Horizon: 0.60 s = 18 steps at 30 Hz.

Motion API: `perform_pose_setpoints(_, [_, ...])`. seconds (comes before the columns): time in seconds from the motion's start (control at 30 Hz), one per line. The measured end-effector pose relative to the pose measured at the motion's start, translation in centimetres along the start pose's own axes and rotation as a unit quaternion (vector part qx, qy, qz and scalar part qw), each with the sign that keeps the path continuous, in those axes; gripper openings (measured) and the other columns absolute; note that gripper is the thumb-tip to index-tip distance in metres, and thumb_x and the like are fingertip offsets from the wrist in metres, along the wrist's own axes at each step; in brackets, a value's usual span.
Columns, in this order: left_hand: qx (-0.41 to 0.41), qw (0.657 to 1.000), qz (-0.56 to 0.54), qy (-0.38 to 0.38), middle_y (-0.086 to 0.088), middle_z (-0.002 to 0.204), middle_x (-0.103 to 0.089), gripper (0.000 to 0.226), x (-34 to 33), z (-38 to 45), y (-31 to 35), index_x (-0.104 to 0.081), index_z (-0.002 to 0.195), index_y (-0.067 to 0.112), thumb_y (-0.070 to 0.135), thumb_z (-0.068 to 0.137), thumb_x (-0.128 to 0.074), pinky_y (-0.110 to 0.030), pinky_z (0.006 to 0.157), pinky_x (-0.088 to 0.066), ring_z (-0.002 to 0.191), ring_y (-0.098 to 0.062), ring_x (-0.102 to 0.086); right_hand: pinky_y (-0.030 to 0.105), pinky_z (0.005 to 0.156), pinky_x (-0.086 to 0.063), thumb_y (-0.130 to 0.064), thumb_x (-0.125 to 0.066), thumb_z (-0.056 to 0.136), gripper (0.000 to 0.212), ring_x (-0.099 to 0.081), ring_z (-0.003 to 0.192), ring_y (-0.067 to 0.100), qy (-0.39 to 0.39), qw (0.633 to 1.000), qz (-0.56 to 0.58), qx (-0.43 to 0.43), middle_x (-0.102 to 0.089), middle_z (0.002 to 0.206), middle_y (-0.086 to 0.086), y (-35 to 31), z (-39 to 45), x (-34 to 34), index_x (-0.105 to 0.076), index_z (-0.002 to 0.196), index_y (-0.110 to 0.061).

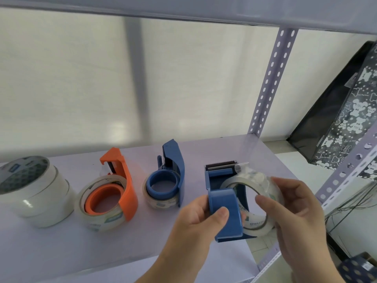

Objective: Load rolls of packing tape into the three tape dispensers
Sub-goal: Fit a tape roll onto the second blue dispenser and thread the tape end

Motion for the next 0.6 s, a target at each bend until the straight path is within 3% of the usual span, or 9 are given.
perform_pose_setpoints(0.1, [-0.021, 0.998, 0.058, 0.024, -0.01, 0.1, -0.075, 0.022, 0.2, 0.0, 0.1, -0.068, 0.094, 0.024, 0.023, 0.074, -0.059, -0.041, 0.089, -0.056, 0.098, -0.025, -0.069, 0.015, 0.059, -0.055, -0.017, -0.084, 0.039, 0.047, -0.066, 0.068, 0.008, 0.049, 0.998, 0.004, 0.034, -0.073, 0.079, -0.004, -0.3, -0.4, 0.3, -0.069, 0.083, -0.023])
perform_pose_setpoints(0.2, [-0.054, 0.99, 0.116, 0.054, -0.004, 0.097, -0.076, 0.022, 0.1, -0.1, 0.2, -0.067, 0.093, 0.028, 0.028, 0.072, -0.058, -0.04, 0.085, -0.058, 0.094, -0.023, -0.07, 0.009, 0.058, -0.052, 0.003, -0.083, 0.053, 0.045, -0.065, 0.065, -0.001, 0.083, 0.993, -0.027, 0.078, -0.073, 0.078, -0.011, -0.9, -1.0, 0.3, -0.067, 0.085, -0.026])
perform_pose_setpoints(0.3, [-0.075, 0.982, 0.153, 0.081, -0.002, 0.093, -0.076, 0.021, 0.0, -0.1, 0.6, -0.067, 0.09, 0.029, 0.032, 0.072, -0.058, -0.032, 0.078, -0.059, 0.089, -0.018, -0.07, 0.008, 0.064, -0.052, 0.0, -0.084, 0.057, 0.047, -0.065, 0.072, -0.002, 0.098, 0.987, -0.052, 0.116, -0.07, 0.088, -0.006, -1.3, -1.9, -0.2, -0.064, 0.089, -0.029])
perform_pose_setpoints(0.37, [-0.078, 0.978, 0.166, 0.099, -0.006, 0.089, -0.076, 0.024, -0.2, 0.0, 0.9, -0.069, 0.091, 0.024, 0.033, 0.072, -0.058, -0.036, 0.079, -0.06, 0.087, -0.021, -0.07, 0.006, 0.064, -0.05, -0.004, -0.091, 0.052, 0.056, -0.065, 0.075, -0.003, 0.104, 0.982, -0.067, 0.14, -0.069, 0.087, -0.008, -1.4, -2.6, -0.8, -0.062, 0.092, -0.032])
perform_pose_setpoints(0.47, [-0.077, 0.974, 0.174, 0.125, -0.007, 0.084, -0.075, 0.027, -0.8, 0.4, 1.3, -0.069, 0.09, 0.019, 0.034, 0.071, -0.058, -0.036, 0.073, -0.06, 0.082, -0.021, -0.07, 0.007, 0.066, -0.05, -0.016, -0.083, 0.051, 0.056, -0.065, 0.079, 0.001, 0.112, 0.975, -0.088, 0.173, -0.067, 0.091, -0.018, -1.3, -3.5, -1.9, -0.059, 0.095, -0.043])
perform_pose_setpoints(0.6, [-0.067, 0.975, 0.17, 0.125, -0.008, 0.082, -0.074, 0.02, -1.3, 0.7, 1.7, -0.069, 0.081, 0.02, 0.032, 0.071, -0.057, -0.039, 0.069, -0.059, 0.071, -0.015, -0.067, 0.008, 0.067, -0.051, -0.019, -0.081, 0.052, 0.057, -0.064, 0.081, 0.002, 0.136, 0.968, -0.082, 0.195, -0.066, 0.092, -0.015, -1.2, -3.2, -1.7, -0.059, 0.097, -0.045])
Point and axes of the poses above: each hand's wrist, its own z-axis towards the middle knuckle, its own x-axis out of the back of the hand, y = z × x, the point moved 4 cm from there along z, towards the middle knuckle
